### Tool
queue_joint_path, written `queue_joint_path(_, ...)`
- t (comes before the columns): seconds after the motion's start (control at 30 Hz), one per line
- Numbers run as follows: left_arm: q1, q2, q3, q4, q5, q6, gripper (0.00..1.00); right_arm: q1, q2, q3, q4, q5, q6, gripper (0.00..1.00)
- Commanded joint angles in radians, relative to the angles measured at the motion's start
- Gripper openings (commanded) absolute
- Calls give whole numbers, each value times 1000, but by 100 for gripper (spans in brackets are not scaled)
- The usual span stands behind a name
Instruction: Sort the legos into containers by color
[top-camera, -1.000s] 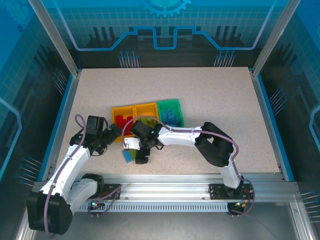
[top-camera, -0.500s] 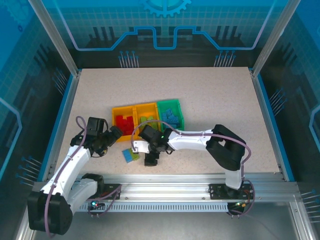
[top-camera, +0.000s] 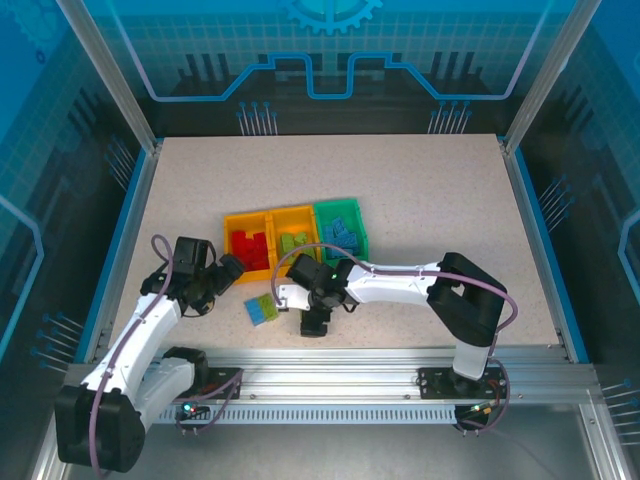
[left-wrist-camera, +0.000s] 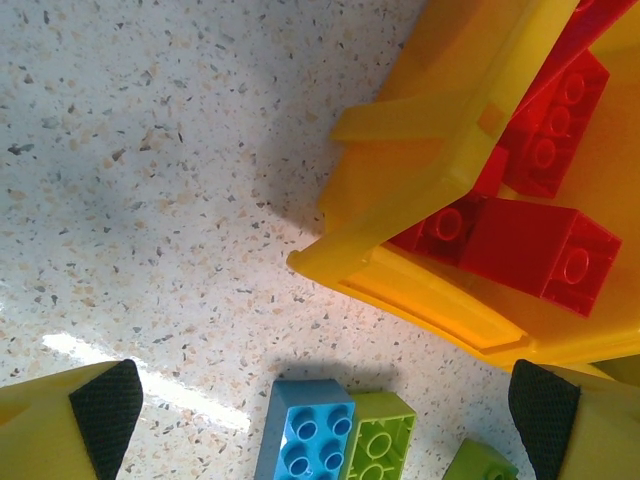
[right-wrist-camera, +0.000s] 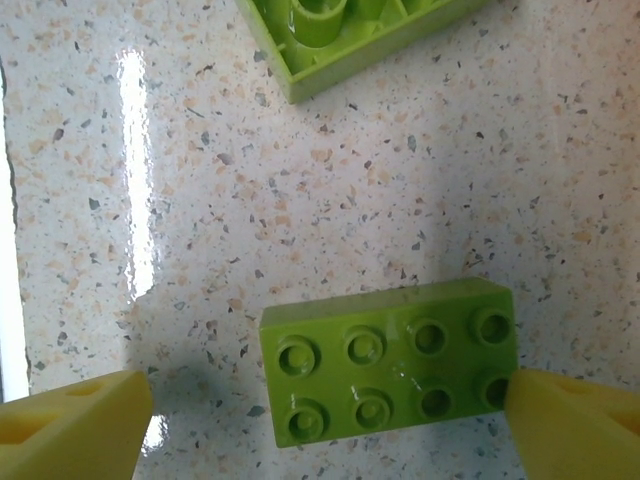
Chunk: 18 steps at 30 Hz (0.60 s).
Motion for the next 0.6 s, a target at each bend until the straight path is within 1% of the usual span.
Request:
queue_joint_path(0.0,10,-22,-18,-6,25,-24,99,7,-4,41,-39,13,-28,93)
queue_joint_path(0.27,9,-29,-29,-8,23,-26,99,6,0,61,-36,11,-56,97)
queue_joint_path(0.57,10,-30,-38,-5,23,-32,99,-29,114,100,-30,6,-118,97)
